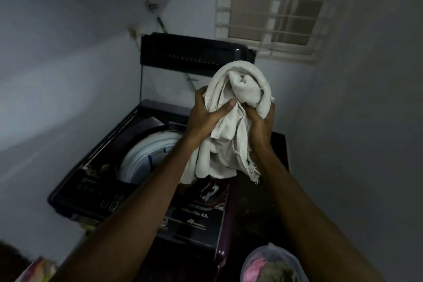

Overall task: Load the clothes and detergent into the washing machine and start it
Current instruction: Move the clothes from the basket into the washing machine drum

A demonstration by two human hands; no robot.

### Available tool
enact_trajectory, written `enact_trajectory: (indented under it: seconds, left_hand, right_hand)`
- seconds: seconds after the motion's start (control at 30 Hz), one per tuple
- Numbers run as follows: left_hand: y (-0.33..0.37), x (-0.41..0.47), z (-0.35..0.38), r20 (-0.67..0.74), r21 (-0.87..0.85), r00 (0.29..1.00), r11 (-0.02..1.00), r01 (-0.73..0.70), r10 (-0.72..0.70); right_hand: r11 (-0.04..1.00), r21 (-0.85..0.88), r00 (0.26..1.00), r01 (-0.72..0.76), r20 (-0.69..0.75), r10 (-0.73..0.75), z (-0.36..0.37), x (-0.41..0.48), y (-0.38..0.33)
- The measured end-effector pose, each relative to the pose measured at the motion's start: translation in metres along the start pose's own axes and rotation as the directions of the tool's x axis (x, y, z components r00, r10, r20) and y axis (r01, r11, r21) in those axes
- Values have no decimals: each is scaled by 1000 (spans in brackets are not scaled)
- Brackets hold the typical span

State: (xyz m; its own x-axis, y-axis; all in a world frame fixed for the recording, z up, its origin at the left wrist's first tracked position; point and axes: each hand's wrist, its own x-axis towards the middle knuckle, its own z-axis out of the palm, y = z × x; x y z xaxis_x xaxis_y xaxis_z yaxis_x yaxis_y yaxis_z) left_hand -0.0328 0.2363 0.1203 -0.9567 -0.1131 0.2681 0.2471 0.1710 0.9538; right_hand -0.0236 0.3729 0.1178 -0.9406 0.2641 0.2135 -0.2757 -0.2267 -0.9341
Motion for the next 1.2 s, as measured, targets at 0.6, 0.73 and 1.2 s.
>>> enact_trajectory:
  seconds: [0.6,0.73,1.2]
  left_hand:
    - [-199,56,-137,145,82,916,927,366,-375]
    - [-229,64,-142,285,157,842,889,431,-458]
    - [-272,66,-149,458,533,771,831,160,-442]
  right_hand:
    - [846,-224,857,-484,-315,407,141,-27,191]
    - [806,-363,881,-468,-263,393,138,-28,219]
    - [366,-831,845,-418,-207,494,100,-21,230]
